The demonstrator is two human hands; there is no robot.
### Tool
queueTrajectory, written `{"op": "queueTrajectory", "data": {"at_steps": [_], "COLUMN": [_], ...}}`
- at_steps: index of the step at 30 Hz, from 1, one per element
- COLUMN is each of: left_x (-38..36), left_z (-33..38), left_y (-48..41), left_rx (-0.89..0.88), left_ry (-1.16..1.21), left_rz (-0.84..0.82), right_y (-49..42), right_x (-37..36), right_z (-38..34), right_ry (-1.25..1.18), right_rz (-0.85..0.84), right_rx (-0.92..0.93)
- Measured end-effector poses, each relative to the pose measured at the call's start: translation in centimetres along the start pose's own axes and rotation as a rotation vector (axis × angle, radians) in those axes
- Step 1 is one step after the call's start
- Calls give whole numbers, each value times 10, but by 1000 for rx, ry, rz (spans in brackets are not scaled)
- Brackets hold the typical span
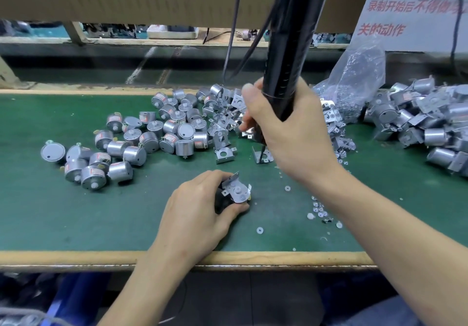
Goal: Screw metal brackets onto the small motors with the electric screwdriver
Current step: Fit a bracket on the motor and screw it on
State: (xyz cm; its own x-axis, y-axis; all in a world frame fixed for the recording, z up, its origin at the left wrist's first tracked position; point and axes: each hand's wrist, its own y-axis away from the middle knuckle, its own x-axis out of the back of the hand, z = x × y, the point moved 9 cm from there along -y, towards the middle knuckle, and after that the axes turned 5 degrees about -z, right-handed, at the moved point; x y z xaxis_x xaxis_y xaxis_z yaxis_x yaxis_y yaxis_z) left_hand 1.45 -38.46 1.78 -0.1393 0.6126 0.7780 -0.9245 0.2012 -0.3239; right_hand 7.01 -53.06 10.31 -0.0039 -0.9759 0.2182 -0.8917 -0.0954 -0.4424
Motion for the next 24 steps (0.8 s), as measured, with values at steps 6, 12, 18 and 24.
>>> {"op": "queueTrajectory", "data": {"at_steps": [6,12,18,24], "left_x": [12,27,26,18], "left_z": [8,26,27,20], "left_y": [0,9,10,5], "left_rx": [-41,-170,-147,-61], "left_ry": [34,89,154,93], "left_rz": [74,294,328,272], "right_y": [23,71,47,17], "right_x": [-2,-26,36,196], "right_z": [46,56,48,72], "right_ry": [658,14,-441,-883], "right_rz": [-440,-568,-242,529], "right_rx": [-382,-513,-511,-504]}}
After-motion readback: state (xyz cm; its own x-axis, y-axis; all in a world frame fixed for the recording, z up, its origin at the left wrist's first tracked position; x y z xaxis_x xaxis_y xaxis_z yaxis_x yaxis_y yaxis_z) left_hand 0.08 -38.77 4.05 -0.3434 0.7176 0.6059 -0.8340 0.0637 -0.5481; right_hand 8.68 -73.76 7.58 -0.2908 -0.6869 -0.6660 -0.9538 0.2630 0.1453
